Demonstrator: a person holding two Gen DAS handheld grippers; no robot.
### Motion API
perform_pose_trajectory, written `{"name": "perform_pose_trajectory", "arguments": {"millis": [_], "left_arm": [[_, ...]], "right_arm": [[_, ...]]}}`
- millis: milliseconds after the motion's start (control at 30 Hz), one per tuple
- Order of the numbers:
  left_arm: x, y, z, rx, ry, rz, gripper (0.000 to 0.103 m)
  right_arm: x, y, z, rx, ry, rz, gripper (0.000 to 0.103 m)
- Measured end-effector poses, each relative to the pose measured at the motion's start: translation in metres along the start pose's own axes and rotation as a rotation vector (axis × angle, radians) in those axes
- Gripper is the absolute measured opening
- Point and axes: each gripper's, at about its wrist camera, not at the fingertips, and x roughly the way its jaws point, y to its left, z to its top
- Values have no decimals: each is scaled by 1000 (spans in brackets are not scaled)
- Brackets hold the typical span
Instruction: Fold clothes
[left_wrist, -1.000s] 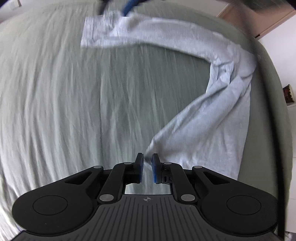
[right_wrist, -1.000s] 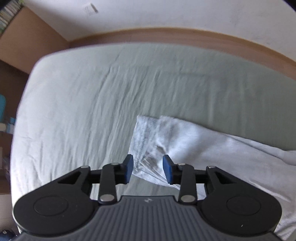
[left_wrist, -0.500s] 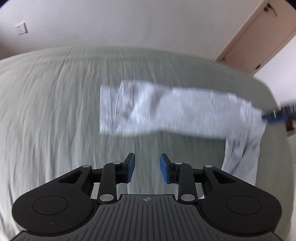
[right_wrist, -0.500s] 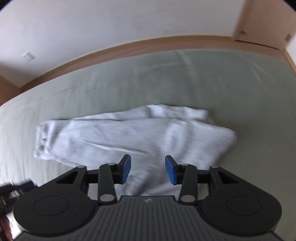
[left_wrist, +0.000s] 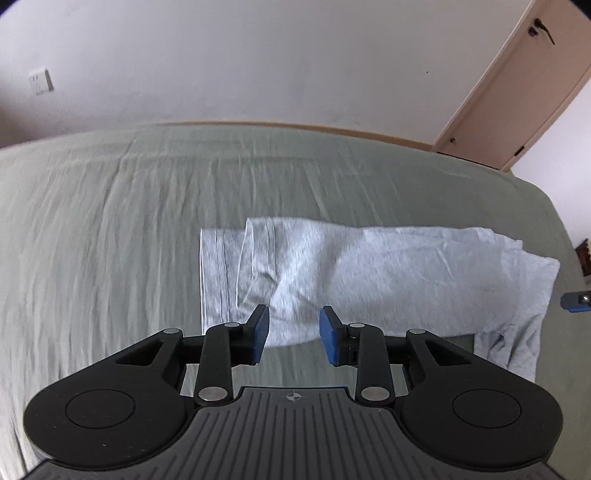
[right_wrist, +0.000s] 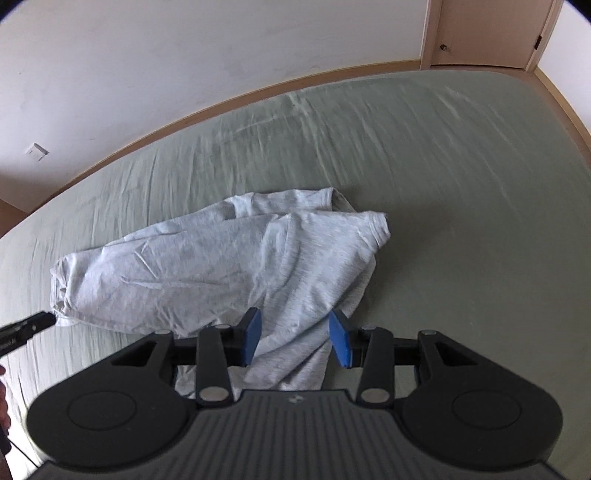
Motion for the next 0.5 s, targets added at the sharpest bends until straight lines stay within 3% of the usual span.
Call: {"name": "perform_pose_trajectory", "arguments": {"millis": [200,400,500], "left_arm": [[13,1,18,167,-12,30,29],[38,13,16,200,70,29,28],[40,13,9,194,63,24,13]], "right_arm": [[-2,-6,-5,8,0,0,44],[3,-5,-15,16,13,6,44],[3,-4,-17,14,18,9,44]]}}
